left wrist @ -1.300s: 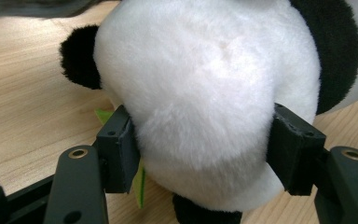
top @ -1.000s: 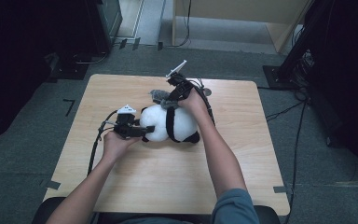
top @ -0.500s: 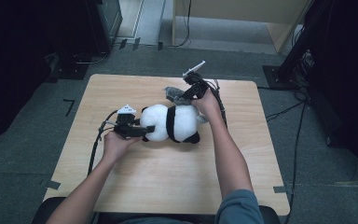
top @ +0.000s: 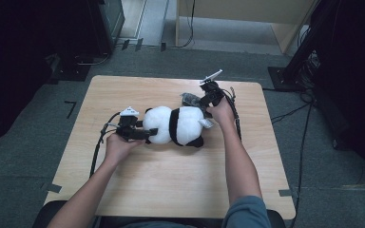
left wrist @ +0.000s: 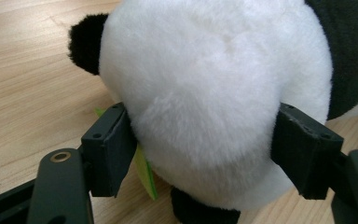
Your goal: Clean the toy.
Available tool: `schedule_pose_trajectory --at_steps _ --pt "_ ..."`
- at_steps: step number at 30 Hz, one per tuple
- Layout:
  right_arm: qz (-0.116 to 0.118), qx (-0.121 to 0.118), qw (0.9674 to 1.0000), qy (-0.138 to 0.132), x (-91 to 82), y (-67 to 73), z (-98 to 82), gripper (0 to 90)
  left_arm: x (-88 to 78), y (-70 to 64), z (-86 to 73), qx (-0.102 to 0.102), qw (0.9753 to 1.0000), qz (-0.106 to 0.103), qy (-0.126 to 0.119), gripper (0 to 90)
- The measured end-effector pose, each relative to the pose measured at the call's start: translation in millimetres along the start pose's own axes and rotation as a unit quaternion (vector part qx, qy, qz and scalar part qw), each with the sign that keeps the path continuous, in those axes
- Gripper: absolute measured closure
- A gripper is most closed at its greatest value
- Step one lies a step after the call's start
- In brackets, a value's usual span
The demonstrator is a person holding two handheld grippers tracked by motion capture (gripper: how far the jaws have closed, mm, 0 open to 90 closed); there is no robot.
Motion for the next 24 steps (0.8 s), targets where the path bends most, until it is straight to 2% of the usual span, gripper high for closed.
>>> schedule_pose_trajectory --at_steps 2,4,6,8,10,14,18,24 --pt "-0.005 -0.006 1.0000 -0.006 -1.1 -4.3 -2.8 75.5 -0.1 0.4 -0.4 0.001 1.0000 0.001 0.001 25.5" --pt "-0.007 0.003 1.0000 -0.004 -2.6 -8.5 -6.3 75.4 -0.3 0.7 -0.9 0.001 1.0000 -0.002 0.002 25.2" --pt "-0.006 0.012 0.9998 -0.015 -6.2 -12.1 -6.9 75.5 -0.2 0.9 -1.5 0.001 1.0000 -0.002 0.002 25.3" --pt "-0.015 0.013 0.9996 -0.022 -12.5 -15.4 -5.6 75.6 -0.3 0.6 -1.7 0.003 1.0000 -0.003 0.000 25.6" --pt "-0.024 0.003 0.9990 -0.038 -22.0 -16.7 0.3 75.8 -0.4 0.0 -1.6 0.002 1.0000 -0.006 -0.003 26.4" --pt "-0.026 0.006 0.9970 -0.073 -47.2 -10.6 19.3 75.8 -1.1 -1.0 -1.3 -0.008 0.9999 -0.009 -0.007 27.7" --pt "-0.017 -0.004 0.9944 -0.104 -71.1 6.7 39.1 75.8 -2.1 -2.5 -0.8 -0.012 0.9999 -0.010 -0.006 28.4" --pt "0.015 -0.043 0.9921 -0.117 -89.5 51.7 54.1 75.7 -3.5 -5.2 1.1 -0.020 0.9998 -0.009 -0.005 26.6"
Point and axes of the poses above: each handheld gripper's, and its own axes: x roughly forward along the jaws, z roughly out of its top, y roughly to its left, the point moved 10 cm from there along x, roughly forward along the jaws, and after that the axes turned 14 degrees about -y, right-handed, at the moved point
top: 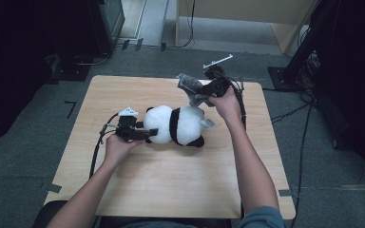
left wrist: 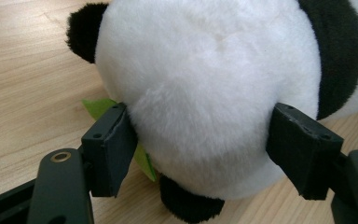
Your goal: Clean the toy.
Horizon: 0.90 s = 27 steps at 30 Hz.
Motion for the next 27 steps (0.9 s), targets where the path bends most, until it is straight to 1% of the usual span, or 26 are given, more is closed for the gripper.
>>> schedule_pose_trajectory --at_steps 1,3,5,7,11,14,17,20,21,22,24,26,27 --pt "0.007 -0.005 1.0000 -0.002 -0.1 7.8 1.5 75.8 -0.2 -0.3 0.4 0.000 1.0000 0.002 0.000 26.3" --pt "0.022 -0.013 0.9997 0.001 1.5 23.9 1.6 75.7 -0.3 -0.5 1.0 0.002 1.0000 0.004 -0.002 25.9" --pt "0.031 -0.025 0.9992 0.002 4.5 39.0 1.5 75.7 -0.6 -0.5 1.5 0.004 1.0000 0.005 -0.003 25.5" --pt "0.040 -0.037 0.9985 0.001 8.1 52.9 1.5 75.5 -0.4 -0.6 2.1 0.001 1.0000 0.006 -0.005 25.0" --pt "0.054 -0.052 0.9971 0.008 18.9 75.5 -0.2 75.5 -0.7 -1.1 3.1 -0.005 1.0000 0.004 -0.007 23.7" --pt "0.066 -0.063 0.9958 0.010 28.0 92.3 -1.3 75.3 -0.7 -1.2 3.8 -0.003 1.0000 0.003 -0.009 23.1" --pt "0.078 -0.074 0.9942 0.009 36.7 110.9 -1.4 75.3 0.1 -1.0 5.5 -0.001 0.9999 0.006 -0.014 22.5" --pt "0.089 -0.085 0.9923 0.016 48.4 129.1 -4.9 75.2 0.0 -1.8 6.4 0.004 0.9998 0.010 -0.015 22.5" --pt "0.090 -0.090 0.9917 0.018 53.4 133.2 -6.5 75.1 -0.1 -1.9 6.3 0.004 0.9998 0.011 -0.014 22.7" --pt "0.090 -0.088 0.9917 0.024 57.8 137.7 -9.3 74.9 -0.3 -2.3 6.1 0.003 0.9998 0.012 -0.013 22.9" --pt "0.096 -0.094 0.9904 0.031 66.6 145.8 -15.1 74.3 -0.1 -2.4 5.9 0.002 0.9998 0.014 -0.013 23.6" --pt "0.091 -0.105 0.9894 0.044 73.8 149.9 -22.1 74.3 -0.2 -1.6 5.2 -0.002 0.9998 0.017 -0.009 24.0" --pt "0.087 -0.114 0.9885 0.049 76.6 149.7 -25.4 74.3 -0.2 -1.4 5.0 -0.004 0.9998 0.018 -0.007 24.1"
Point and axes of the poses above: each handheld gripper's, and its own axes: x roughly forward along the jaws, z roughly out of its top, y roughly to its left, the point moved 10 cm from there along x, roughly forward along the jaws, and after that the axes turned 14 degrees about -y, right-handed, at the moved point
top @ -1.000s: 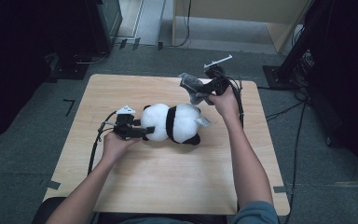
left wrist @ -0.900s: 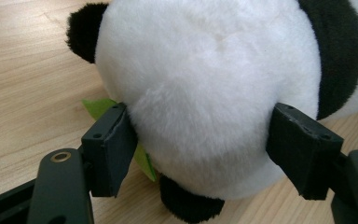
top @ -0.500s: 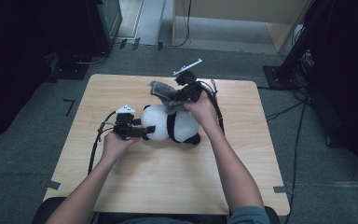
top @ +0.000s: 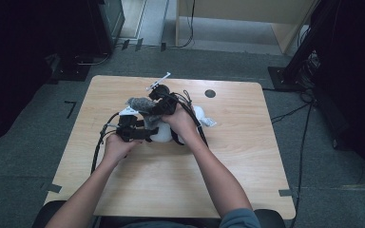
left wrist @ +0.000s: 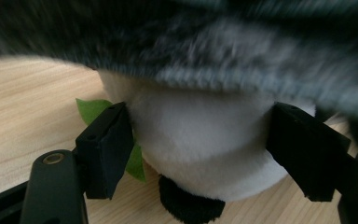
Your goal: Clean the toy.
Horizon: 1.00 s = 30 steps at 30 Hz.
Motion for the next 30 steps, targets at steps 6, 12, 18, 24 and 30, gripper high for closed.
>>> schedule_pose_trajectory --at_steps 6,12,18,24,30 --pt "-0.011 0.001 0.9999 -0.003 -4.7 -7.0 -3.2 73.4 0.3 -0.2 0.6 -0.003 1.0000 0.001 -0.001 24.3" --pt "-0.030 -0.007 0.9995 -0.001 -18.9 -22.7 -9.3 73.9 1.0 -0.6 0.1 -0.015 0.9999 -0.007 0.000 24.2" --pt "-0.052 -0.002 0.9986 -0.001 -37.9 -39.2 -16.1 74.0 1.3 -0.3 0.0 -0.013 0.9999 -0.006 -0.002 24.2" --pt "-0.071 0.010 0.9975 -0.002 -59.7 -58.0 -26.0 74.1 1.4 -0.3 0.1 -0.013 0.9999 -0.006 -0.002 24.2" --pt "-0.082 0.023 0.9964 -0.007 -77.7 -72.6 -34.0 74.1 1.4 -0.4 0.4 -0.011 0.9999 -0.007 -0.003 24.2"
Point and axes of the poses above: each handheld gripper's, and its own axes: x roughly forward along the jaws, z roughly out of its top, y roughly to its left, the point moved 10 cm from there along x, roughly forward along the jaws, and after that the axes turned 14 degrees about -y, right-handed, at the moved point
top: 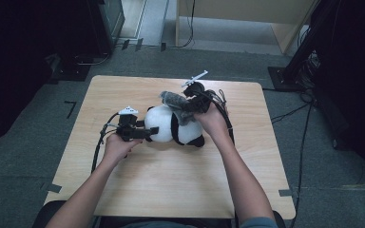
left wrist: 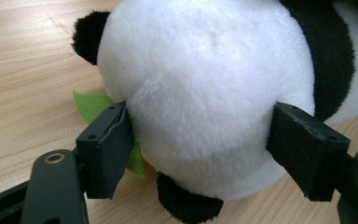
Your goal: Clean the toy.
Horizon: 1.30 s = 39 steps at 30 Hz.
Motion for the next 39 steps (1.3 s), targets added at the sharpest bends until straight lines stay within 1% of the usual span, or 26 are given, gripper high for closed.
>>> schedule_pose_trajectory --at_steps 2,5,10,17,23,26,28,30,31,32,35,39 --pt "0.001 0.011 0.9999 -0.005 -4.2 -5.6 -1.8 74.2 0.2 -0.1 0.3 -0.001 1.0000 0.000 -0.002 24.2" --pt "-0.004 0.027 0.9996 -0.009 -10.3 -15.2 -5.6 74.2 0.3 -0.1 0.4 -0.001 1.0000 0.000 -0.002 24.2" --pt "-0.016 0.034 0.9992 -0.013 -21.8 -28.8 -12.9 74.2 0.3 0.2 0.3 -0.001 1.0000 0.000 -0.002 24.2" --pt "-0.029 0.054 0.9980 -0.015 -31.7 -46.7 -27.1 74.2 0.5 0.2 0.7 -0.002 1.0000 -0.001 -0.004 24.2" --pt "-0.051 0.063 0.9967 0.008 -37.9 -63.6 -44.3 74.3 0.1 0.5 0.1 -0.001 1.0000 -0.002 -0.001 24.2" --pt "-0.046 0.083 0.9955 -0.005 -43.6 -66.8 -43.3 74.6 0.4 0.2 0.5 -0.001 1.0000 -0.002 -0.004 24.2" --pt "-0.042 0.088 0.9951 -0.019 -48.3 -65.1 -36.6 74.7 0.5 0.4 0.6 -0.001 1.0000 -0.002 -0.004 24.2" --pt "-0.035 0.084 0.9953 -0.034 -52.3 -60.1 -26.4 74.8 0.4 0.3 0.6 -0.001 1.0000 -0.002 -0.004 24.2" --pt "-0.035 0.084 0.9953 -0.034 -52.3 -60.1 -26.4 74.8 0.4 0.3 0.6 -0.001 1.0000 -0.002 -0.004 24.2" --pt "-0.028 0.073 0.9960 -0.044 -54.1 -52.7 -14.7 74.8 0.7 0.2 0.9 -0.001 1.0000 -0.001 -0.006 24.2" --pt "-0.016 0.056 0.9968 -0.055 -52.4 -37.5 2.8 74.8 0.7 0.0 1.0 -0.002 1.0000 0.000 -0.007 24.2" --pt "0.005 0.038 0.9976 -0.058 -39.5 -14.2 22.6 74.7 0.5 -0.3 1.1 -0.002 1.0000 0.001 -0.007 24.3"
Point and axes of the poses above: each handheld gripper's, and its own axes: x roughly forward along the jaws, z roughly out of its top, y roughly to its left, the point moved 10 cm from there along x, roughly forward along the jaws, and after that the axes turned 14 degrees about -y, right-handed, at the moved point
